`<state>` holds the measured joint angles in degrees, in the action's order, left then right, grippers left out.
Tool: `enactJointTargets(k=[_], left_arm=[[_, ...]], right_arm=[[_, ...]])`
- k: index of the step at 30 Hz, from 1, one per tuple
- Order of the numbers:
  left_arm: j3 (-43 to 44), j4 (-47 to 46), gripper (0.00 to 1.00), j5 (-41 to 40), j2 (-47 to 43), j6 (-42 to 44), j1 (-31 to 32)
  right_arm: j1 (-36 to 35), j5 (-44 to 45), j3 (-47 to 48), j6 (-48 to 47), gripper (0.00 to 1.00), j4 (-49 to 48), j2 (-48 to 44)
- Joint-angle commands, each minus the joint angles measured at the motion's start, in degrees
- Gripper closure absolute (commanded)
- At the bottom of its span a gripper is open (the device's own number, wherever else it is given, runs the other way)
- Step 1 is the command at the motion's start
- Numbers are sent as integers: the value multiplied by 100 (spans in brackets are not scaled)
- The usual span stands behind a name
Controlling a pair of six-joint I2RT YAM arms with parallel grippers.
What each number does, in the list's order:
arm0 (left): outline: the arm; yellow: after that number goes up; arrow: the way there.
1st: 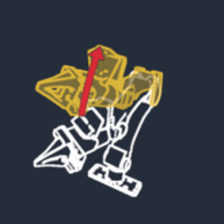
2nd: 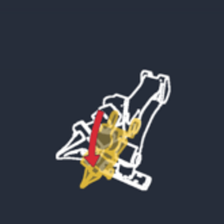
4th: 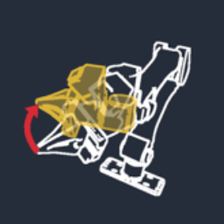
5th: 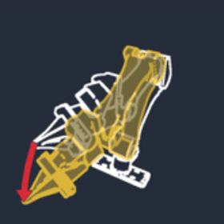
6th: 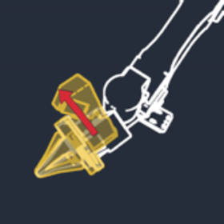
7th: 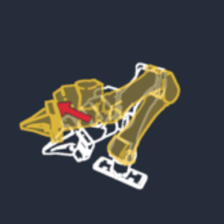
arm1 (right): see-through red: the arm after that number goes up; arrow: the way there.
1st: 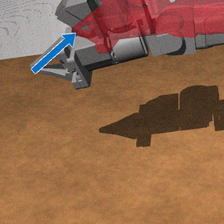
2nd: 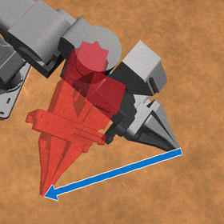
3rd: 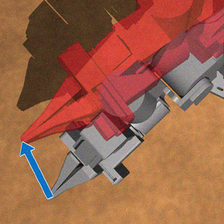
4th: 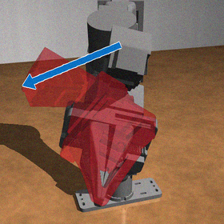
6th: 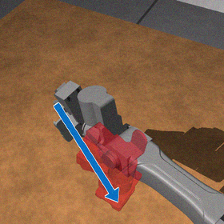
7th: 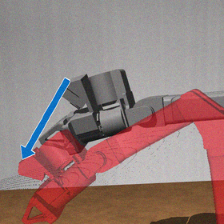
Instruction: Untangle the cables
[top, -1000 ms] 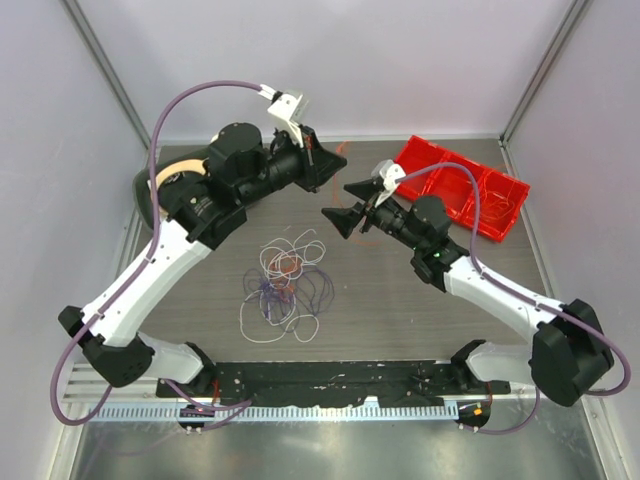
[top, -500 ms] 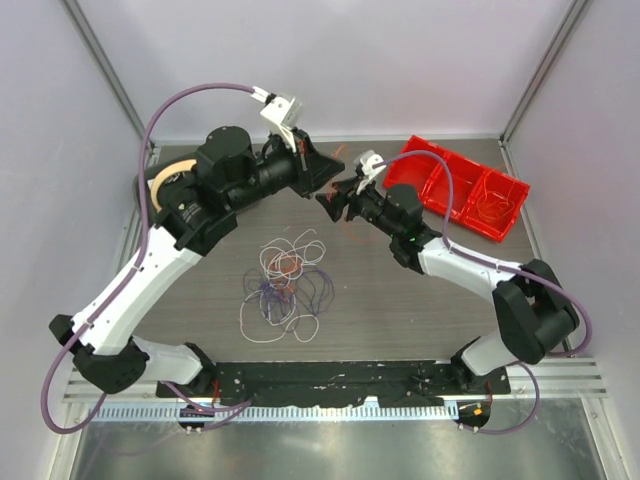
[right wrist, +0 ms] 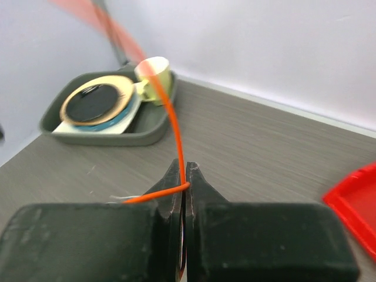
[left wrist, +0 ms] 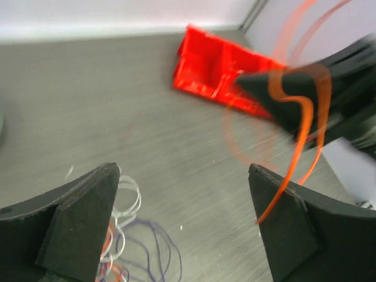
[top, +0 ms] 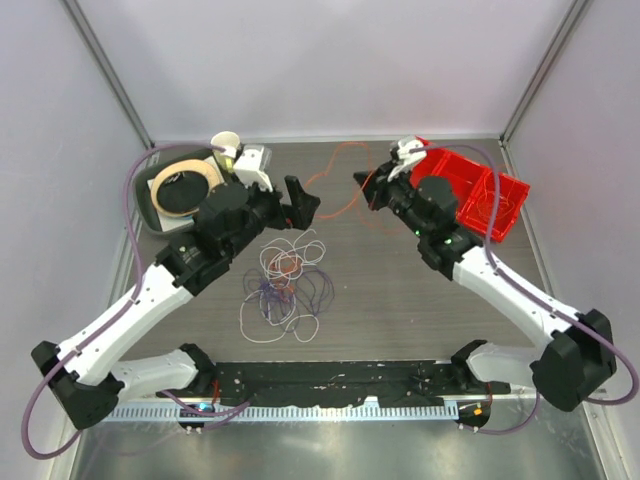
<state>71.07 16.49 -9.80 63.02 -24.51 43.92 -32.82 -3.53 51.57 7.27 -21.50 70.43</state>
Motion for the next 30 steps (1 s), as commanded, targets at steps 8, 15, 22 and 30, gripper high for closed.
enactJointTargets(k=[8, 15, 22, 30], left_arm=[[-2201, -533, 0, -495, -800, -1125, 11], [-2809, -217, 0, -1295, -441, -1574, 20], [-2686, -111, 0, -1648, 61, -1399, 11], [-2747, -243, 0, -1692, 87, -1354, 11]], right_arm=[[2268, 1055, 1136, -261, 99, 3134, -303], [3211, 1536, 1689, -533, 99, 3037, 523], [4028, 1207, 1901, -490, 99, 2274, 1437], [4599, 206, 1795, 195, 99, 570, 2280]])
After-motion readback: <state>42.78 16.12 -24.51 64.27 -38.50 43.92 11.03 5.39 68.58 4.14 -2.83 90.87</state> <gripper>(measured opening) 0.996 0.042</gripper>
